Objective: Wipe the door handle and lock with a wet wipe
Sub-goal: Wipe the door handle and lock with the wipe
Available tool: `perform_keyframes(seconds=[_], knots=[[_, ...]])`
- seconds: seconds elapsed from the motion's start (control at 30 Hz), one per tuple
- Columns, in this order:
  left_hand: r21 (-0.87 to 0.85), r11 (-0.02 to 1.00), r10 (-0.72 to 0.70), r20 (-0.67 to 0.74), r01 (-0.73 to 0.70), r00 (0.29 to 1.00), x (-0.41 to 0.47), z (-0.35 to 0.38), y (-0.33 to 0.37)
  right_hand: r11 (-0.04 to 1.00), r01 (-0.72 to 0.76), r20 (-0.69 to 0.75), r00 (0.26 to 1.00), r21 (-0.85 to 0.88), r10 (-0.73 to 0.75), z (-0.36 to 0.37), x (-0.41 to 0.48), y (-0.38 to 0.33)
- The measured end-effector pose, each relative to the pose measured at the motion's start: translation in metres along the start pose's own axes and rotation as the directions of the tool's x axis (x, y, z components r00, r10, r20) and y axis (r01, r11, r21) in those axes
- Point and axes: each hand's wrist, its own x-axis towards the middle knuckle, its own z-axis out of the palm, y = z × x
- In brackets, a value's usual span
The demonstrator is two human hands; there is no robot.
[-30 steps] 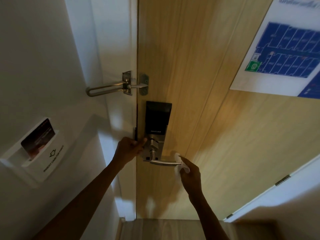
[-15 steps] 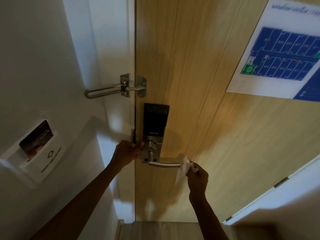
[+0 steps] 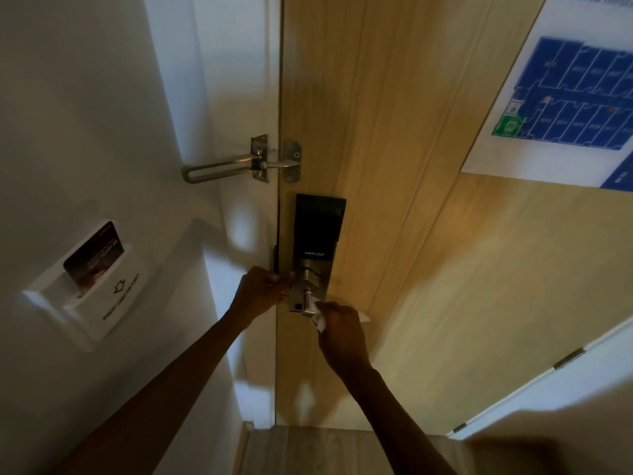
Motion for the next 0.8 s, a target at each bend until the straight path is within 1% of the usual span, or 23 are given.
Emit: perform_keyframes(seconds=[0.1,0.17,0.27,0.33,0.4,0.5,0.63,0.73,0.8], knots=[[-0.036,0.999,-0.013,-0.005,0.013,1.000,-0.001,0.000,-0.001,0.999,0.023,0.090,0.996,-0.023,-0.020,-0.012,0.005,0.017],[-0.021,1.000,-0.013,-0.007,0.013,1.000,-0.001,0.001,-0.001,1.000,0.021,0.130,0.991,-0.012,-0.019,-0.027,0.003,0.039],[-0.009,1.000,-0.010,-0.002,0.010,1.000,-0.003,-0.001,0.000,0.991,-0.070,0.231,0.972,0.114,0.042,-0.046,0.001,0.064],[-0.004,1.000,-0.005,-0.005,0.005,1.000,-0.005,-0.001,0.000,0.963,-0.157,0.234,0.967,0.218,0.105,-0.049,0.000,0.073],[0.019,1.000,-0.012,-0.033,0.013,0.999,-0.008,0.001,0.002,0.936,-0.223,0.180,0.967,0.272,0.178,-0.045,-0.003,0.076],[0.069,0.997,-0.017,-0.092,0.023,0.996,-0.014,0.007,0.002,0.918,-0.267,0.024,0.962,0.293,0.272,-0.038,-0.013,0.073],[0.144,0.990,0.031,-0.170,-0.006,0.985,-0.023,0.014,-0.002,0.892,-0.268,-0.194,0.915,0.364,0.354,-0.031,-0.022,0.059],[0.215,0.974,0.122,-0.220,-0.074,0.968,-0.031,0.021,-0.002,0.859,-0.273,-0.276,0.867,0.433,0.414,-0.028,-0.027,0.053],[0.222,0.969,0.160,-0.234,-0.108,0.959,-0.035,0.025,-0.002,0.857,-0.265,-0.310,0.851,0.442,0.423,-0.027,-0.029,0.049]])
